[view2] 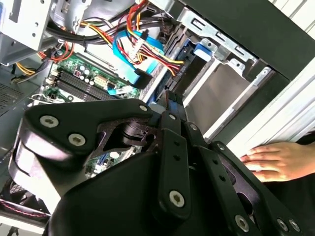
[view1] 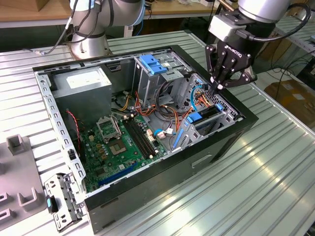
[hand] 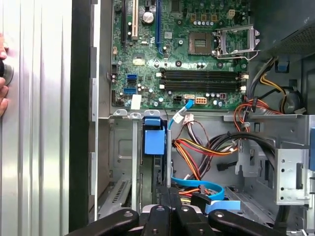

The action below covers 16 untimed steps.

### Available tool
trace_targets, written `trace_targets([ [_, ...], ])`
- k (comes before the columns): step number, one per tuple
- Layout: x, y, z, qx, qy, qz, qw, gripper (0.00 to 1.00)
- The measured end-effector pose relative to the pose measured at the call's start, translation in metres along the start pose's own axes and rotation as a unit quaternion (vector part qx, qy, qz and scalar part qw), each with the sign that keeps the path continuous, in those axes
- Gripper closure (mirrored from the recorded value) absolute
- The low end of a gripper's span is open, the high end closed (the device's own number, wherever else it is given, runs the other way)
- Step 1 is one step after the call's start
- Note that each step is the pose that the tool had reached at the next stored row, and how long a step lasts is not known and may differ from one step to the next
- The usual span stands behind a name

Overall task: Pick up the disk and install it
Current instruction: 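Insert the second disk wire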

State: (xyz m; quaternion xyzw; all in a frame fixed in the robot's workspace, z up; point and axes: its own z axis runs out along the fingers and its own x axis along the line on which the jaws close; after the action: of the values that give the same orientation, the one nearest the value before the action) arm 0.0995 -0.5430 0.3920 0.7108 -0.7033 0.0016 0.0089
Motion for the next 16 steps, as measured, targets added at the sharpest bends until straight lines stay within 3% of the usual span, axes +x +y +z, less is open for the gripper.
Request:
trace_targets([
  [4, -0.0093, -0.0001, -0.0052, -0.0044, 0.0008, 0.0, 0.99999, 0.89],
  [10, -0.023, -0.0017, -0.0065, -0.0111, 0.0012, -0.001, 0.99994, 0.89],
  [12, -0.0255, -0.002, -0.0067, -0.0117, 0.0046, -0.001, 0.99992, 0.89],
  [13, -0.0274, -0.0022, -0.0066, -0.0119, 0.0102, -0.001, 0.99988, 0.89],
  [14, -0.0295, -0.0024, -0.0063, -0.0119, 0.0139, 0.0, 0.99983, 0.89],
  [16, -0.0339, -0.0026, -0.0056, -0.0119, 0.0162, 0.0, 0.9998, 0.89],
])
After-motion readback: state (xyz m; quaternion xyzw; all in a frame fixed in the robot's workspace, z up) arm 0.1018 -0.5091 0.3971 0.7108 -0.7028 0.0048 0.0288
